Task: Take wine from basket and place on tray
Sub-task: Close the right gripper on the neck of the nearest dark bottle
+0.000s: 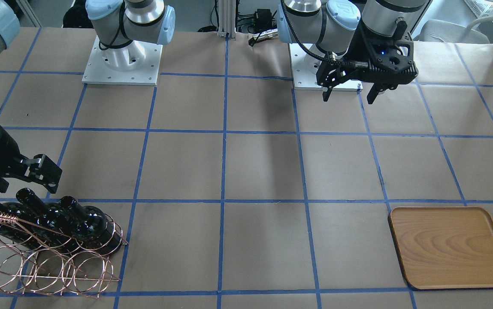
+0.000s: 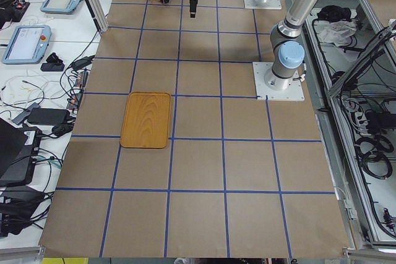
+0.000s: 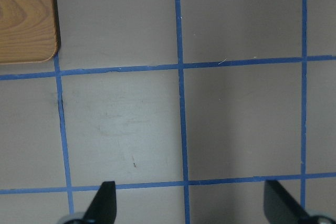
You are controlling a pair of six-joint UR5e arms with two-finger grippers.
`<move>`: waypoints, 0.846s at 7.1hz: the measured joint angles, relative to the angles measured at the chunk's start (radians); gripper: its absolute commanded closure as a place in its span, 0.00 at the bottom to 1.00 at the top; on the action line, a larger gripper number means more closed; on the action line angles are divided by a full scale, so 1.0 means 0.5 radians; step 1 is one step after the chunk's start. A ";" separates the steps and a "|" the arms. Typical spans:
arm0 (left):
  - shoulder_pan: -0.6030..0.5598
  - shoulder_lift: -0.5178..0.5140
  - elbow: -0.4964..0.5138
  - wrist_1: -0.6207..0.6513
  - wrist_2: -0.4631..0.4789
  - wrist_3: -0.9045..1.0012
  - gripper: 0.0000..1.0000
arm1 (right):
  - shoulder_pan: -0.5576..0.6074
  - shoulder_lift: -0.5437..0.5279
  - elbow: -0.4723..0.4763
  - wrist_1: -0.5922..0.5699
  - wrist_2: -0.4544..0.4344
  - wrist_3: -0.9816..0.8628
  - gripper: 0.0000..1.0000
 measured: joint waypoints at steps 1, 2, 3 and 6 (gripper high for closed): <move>-0.001 0.000 -0.004 0.001 0.003 0.001 0.00 | -0.001 0.027 0.002 -0.020 -0.002 -0.005 0.03; -0.002 0.000 -0.006 0.001 0.008 0.001 0.00 | -0.001 0.048 0.003 -0.028 -0.003 -0.008 0.08; -0.002 0.000 -0.006 0.001 0.010 0.001 0.00 | -0.001 0.067 0.003 -0.033 -0.003 -0.009 0.20; 0.005 0.000 -0.007 0.001 0.014 0.001 0.00 | -0.002 0.083 0.000 -0.045 0.000 -0.003 0.63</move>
